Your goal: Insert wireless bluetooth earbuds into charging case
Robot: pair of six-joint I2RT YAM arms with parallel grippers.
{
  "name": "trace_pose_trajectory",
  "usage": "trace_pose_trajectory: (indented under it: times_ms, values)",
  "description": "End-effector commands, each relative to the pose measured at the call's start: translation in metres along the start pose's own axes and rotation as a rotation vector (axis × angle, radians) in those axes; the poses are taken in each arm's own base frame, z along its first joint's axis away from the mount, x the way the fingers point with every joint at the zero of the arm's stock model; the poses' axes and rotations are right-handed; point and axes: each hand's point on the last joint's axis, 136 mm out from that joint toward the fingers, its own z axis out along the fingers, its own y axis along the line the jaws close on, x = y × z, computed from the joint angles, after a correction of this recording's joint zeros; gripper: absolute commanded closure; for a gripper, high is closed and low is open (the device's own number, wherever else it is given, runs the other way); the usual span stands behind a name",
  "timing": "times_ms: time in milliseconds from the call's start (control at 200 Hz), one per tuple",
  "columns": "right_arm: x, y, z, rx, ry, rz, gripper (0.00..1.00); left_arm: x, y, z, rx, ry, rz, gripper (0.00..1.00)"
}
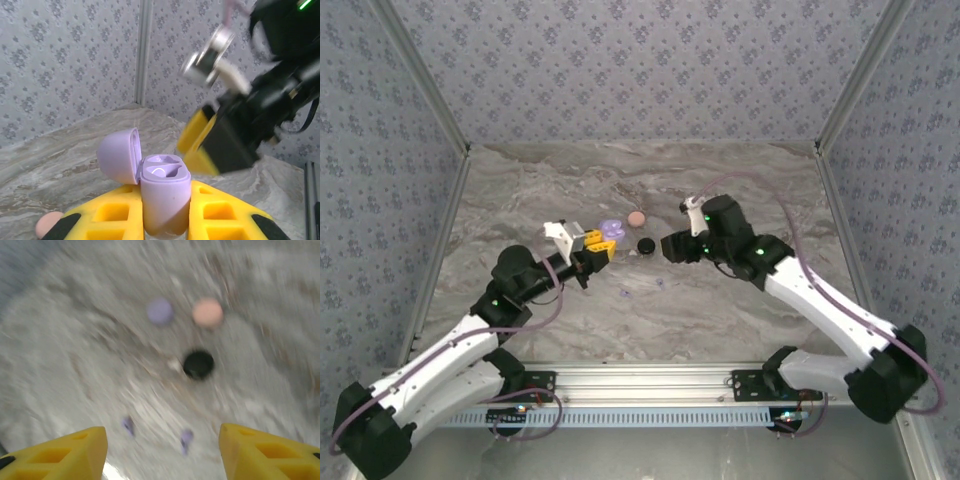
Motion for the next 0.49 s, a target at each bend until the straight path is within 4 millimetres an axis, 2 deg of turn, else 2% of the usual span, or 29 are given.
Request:
trace_pose_trajectory:
  times_ms: [0, 140, 255, 310, 320, 345, 490]
  values:
    - [0.05, -0.015, 0.022, 0.129, 0.252, 0.025, 0.4, -0.019, -0.001, -0.01, -0.025, -0.074, 0.055, 1.0]
    - [0.064, 0.024, 0.061, 0.043, 0.316, -0.026, 0.42, -0.023, -0.002, -0.023, -0.049, -0.105, 0.075, 1.0]
    - [0.076, 0.045, 0.086, 0.041, 0.379, -0.071, 0.45, -0.028, -0.002, -0.037, -0.075, -0.137, 0.088, 1.0]
    - [0.088, 0.049, 0.097, 0.067, 0.423, -0.1, 0.47, -0.03, -0.003, -0.044, -0.083, -0.155, 0.097, 1.0]
    - [0.08, 0.054, 0.098, 0.062, 0.407, -0.105, 0.47, -0.03, -0.003, -0.045, -0.083, -0.157, 0.1, 1.0]
    - [0.078, 0.059, 0.103, 0.065, 0.404, -0.118, 0.48, -0.031, -0.003, -0.047, -0.087, -0.161, 0.102, 1.0]
    - [0.089, 0.068, 0.12, 0.125, 0.476, -0.175, 0.5, -0.035, -0.007, -0.061, -0.092, -0.178, 0.12, 1.0]
